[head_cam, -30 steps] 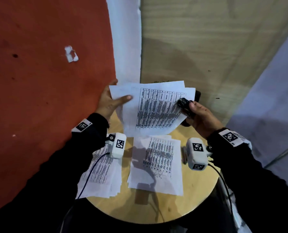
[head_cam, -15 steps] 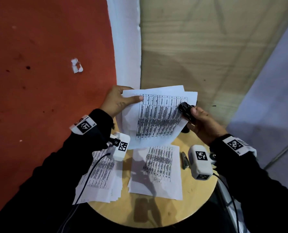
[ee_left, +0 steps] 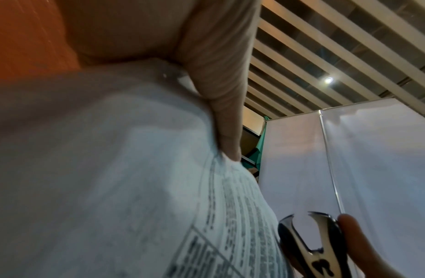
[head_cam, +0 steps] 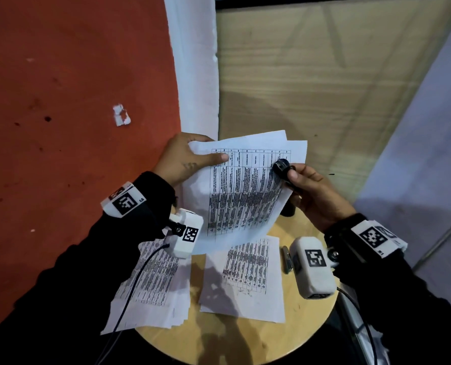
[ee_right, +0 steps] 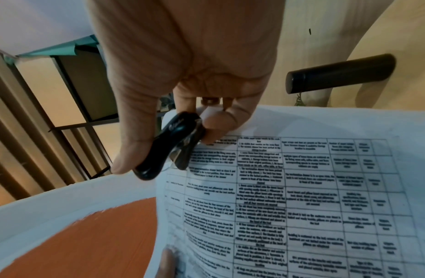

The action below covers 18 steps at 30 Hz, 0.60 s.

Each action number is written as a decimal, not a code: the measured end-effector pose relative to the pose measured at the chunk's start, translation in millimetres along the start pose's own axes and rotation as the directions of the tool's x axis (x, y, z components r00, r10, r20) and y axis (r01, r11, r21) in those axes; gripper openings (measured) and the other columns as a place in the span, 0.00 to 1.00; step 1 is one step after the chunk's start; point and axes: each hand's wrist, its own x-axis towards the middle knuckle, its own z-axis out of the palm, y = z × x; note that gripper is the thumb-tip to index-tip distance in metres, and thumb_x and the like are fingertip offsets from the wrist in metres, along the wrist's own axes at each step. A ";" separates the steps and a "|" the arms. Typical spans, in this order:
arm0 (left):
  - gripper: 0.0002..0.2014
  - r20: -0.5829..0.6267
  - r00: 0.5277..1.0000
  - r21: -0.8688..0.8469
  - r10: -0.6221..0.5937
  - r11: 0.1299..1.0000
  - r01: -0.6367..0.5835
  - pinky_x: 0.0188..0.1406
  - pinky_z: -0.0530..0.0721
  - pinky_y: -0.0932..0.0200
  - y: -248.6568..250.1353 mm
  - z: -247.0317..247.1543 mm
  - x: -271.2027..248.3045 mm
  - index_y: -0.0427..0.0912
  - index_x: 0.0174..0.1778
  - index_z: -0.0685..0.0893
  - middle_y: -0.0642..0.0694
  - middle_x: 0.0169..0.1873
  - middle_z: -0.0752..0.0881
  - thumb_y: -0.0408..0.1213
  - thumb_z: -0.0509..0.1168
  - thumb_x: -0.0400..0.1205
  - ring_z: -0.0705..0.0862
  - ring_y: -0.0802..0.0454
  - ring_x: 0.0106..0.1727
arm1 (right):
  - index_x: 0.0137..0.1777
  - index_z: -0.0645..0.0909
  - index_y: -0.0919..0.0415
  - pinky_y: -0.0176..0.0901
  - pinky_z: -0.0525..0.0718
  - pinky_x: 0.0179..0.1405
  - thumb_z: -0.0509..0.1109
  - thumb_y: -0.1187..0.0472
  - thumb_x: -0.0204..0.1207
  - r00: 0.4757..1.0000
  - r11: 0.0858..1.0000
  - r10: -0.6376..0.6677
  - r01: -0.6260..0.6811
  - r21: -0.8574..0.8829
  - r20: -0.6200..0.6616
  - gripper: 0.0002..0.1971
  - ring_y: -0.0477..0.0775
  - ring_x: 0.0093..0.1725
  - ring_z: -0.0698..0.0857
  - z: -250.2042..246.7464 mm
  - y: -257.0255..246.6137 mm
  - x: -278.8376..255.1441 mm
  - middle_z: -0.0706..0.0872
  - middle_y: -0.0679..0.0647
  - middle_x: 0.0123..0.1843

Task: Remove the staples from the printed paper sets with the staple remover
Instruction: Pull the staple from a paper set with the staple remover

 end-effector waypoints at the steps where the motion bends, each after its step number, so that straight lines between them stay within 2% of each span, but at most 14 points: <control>1: 0.17 -0.002 1.000 -0.006 0.001 1.000 -0.001 0.39 0.78 0.58 1.5 -0.1 -0.8 0.42 0.34 0.89 0.36 0.37 0.90 0.52 0.78 0.60 0.84 0.52 0.35 | 0.40 0.82 0.51 0.34 0.70 0.29 0.87 0.37 0.27 1.000 1.000 -0.005 0.005 -0.004 0.000 0.38 0.40 0.34 0.77 2.7 -1.4 -0.3 0.85 0.42 0.35; 5: 0.08 -0.029 0.999 -0.008 -0.032 0.999 0.031 0.35 0.75 0.63 5.4 -3.0 0.1 0.44 0.32 0.87 0.51 0.31 0.88 0.44 0.78 0.68 0.82 0.63 0.30 | 0.35 0.87 0.48 0.34 0.69 0.31 0.87 0.37 0.28 1.000 0.999 -0.012 0.013 0.029 -0.012 0.32 0.40 0.36 0.78 8.8 -6.9 0.6 0.86 0.43 0.37; 8: 0.15 -0.025 0.999 -0.011 -0.031 0.999 0.031 0.36 0.78 0.65 9.7 -8.4 -1.8 0.38 0.38 0.88 0.46 0.34 0.89 0.46 0.79 0.65 0.84 0.60 0.33 | 0.34 0.88 0.47 0.27 0.72 0.24 0.87 0.37 0.28 0.999 0.998 -0.044 0.045 0.043 -0.012 0.30 0.35 0.32 0.79 10.0 -11.3 -1.3 0.86 0.41 0.35; 11: 0.12 0.007 0.999 -0.076 -0.037 0.996 0.037 0.35 0.81 0.68 16.9 -15.5 -5.6 0.32 0.41 0.88 0.51 0.30 0.90 0.35 0.77 0.68 0.85 0.60 0.31 | 0.36 0.87 0.50 0.26 0.73 0.22 0.87 0.39 0.30 0.998 0.997 -0.067 0.067 0.028 -0.010 0.31 0.36 0.29 0.78 11.4 -14.2 -5.5 0.86 0.42 0.35; 13: 0.17 -0.006 0.999 -0.076 -0.038 0.996 0.038 0.42 0.82 0.62 16.9 -20.0 -4.6 0.31 0.44 0.87 0.47 0.35 0.91 0.38 0.79 0.66 0.86 0.57 0.36 | 0.39 0.84 0.51 0.27 0.72 0.22 0.88 0.46 0.40 0.995 0.997 -0.072 0.072 -0.011 -0.066 0.26 0.36 0.27 0.76 12.6 -16.2 -7.2 0.84 0.40 0.32; 15: 0.23 -0.031 0.999 -0.035 -0.026 0.999 0.025 0.46 0.80 0.59 17.6 -22.1 -4.9 0.29 0.45 0.87 0.40 0.40 0.89 0.43 0.82 0.63 0.85 0.55 0.39 | 0.41 0.79 0.52 0.30 0.72 0.25 0.83 0.58 0.54 0.973 0.987 -0.148 0.135 -0.085 -0.178 0.18 0.36 0.25 0.76 15.2 -18.2 -7.1 0.84 0.38 0.30; 16: 0.23 -0.035 0.999 -0.026 -0.015 1.000 0.014 0.44 0.79 0.60 18.8 -22.2 -6.1 0.29 0.44 0.87 0.41 0.38 0.88 0.43 0.81 0.63 0.85 0.57 0.36 | 0.41 0.77 0.51 0.32 0.74 0.28 0.81 0.63 0.58 0.953 0.975 -0.211 0.189 -0.119 -0.219 0.17 0.36 0.27 0.78 17.8 -20.2 -6.6 0.84 0.39 0.33; 18: 0.18 -0.030 1.000 -0.021 0.002 1.000 -0.003 0.36 0.79 0.66 21.4 -23.0 -8.8 0.29 0.42 0.87 0.44 0.33 0.87 0.40 0.78 0.65 0.83 0.59 0.32 | 0.40 0.75 0.53 0.34 0.79 0.35 0.82 0.69 0.58 0.897 0.911 -0.389 0.343 -0.228 -0.208 0.20 0.38 0.34 0.83 24.7 -25.4 -5.9 0.83 0.45 0.49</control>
